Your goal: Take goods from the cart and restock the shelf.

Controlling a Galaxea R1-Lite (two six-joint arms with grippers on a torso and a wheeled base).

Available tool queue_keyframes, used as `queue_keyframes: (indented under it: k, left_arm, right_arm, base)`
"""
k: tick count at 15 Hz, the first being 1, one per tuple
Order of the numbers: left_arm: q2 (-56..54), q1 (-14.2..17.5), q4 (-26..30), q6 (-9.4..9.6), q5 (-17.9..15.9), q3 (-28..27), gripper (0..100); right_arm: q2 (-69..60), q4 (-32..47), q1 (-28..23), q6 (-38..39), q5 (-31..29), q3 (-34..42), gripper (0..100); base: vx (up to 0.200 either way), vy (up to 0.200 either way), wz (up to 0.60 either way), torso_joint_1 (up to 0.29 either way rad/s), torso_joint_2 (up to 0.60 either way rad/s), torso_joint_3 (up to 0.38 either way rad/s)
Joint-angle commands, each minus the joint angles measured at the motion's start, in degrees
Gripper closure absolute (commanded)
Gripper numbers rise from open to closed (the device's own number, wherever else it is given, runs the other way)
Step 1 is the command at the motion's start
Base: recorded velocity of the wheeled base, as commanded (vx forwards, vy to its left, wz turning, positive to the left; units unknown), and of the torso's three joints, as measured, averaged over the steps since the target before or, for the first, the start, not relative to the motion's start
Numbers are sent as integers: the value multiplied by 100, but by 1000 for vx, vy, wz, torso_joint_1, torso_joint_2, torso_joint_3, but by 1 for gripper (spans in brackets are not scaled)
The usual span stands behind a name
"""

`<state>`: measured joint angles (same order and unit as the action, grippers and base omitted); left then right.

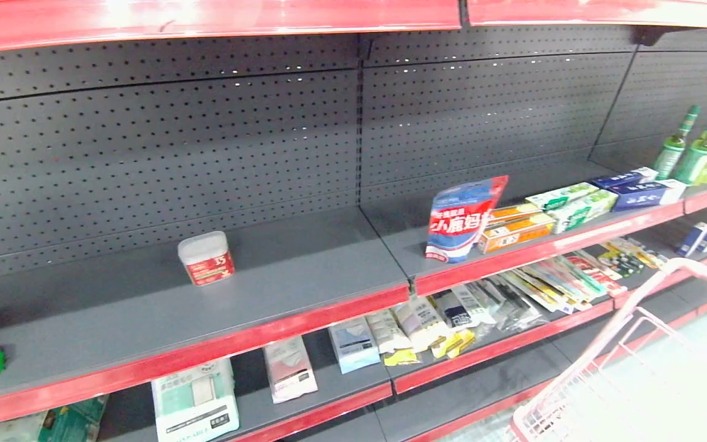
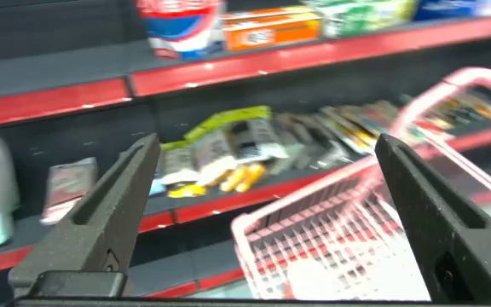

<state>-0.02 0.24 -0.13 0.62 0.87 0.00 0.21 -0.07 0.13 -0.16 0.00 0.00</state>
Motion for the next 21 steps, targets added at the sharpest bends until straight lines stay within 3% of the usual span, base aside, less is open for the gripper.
queue_keyframes:
  k: [1, 13, 21]
  left_arm:
    - [2, 2, -4, -1, 1, 0, 0]
    - [2, 2, -4, -1, 1, 0, 0]
    - [2, 2, -13, -9, 1, 0, 0]
  right_arm:
    - [6, -1, 4, -2, 0, 0, 0]
    - [-12, -1, 4, 7, 0, 0, 0]
    - [278, 16, 48, -2, 0, -9, 0]
  base:
    - [0, 0, -600, 2, 2, 12]
    - [0, 0, -600, 2, 1, 1]
    - [0, 0, 0, 0, 0, 0]
